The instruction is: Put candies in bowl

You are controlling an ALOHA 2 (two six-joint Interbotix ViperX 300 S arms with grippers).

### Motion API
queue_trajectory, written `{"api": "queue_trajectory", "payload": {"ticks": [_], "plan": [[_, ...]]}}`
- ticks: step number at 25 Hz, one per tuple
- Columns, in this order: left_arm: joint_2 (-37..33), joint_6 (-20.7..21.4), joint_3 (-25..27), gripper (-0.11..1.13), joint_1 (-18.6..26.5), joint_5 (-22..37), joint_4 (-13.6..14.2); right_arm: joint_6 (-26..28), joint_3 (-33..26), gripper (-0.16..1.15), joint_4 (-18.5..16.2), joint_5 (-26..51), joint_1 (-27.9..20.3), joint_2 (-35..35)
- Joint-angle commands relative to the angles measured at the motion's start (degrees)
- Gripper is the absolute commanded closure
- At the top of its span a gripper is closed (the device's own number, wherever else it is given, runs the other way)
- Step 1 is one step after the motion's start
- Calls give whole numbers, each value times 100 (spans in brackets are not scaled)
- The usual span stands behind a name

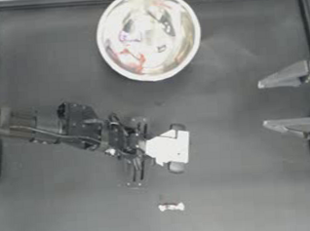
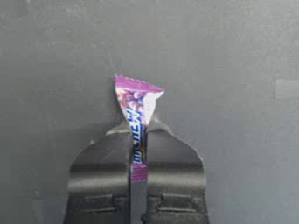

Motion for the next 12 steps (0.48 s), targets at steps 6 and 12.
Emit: {"api": "queue_trajectory", "payload": {"ticks": [6, 12], "plan": [[-1187, 149, -53, 83, 185, 0, 141, 26, -62, -1, 18, -44, 35, 62], [-1907, 281, 0, 83, 738, 0, 510, 26, -62, -1, 44, -44, 44, 62]]}}
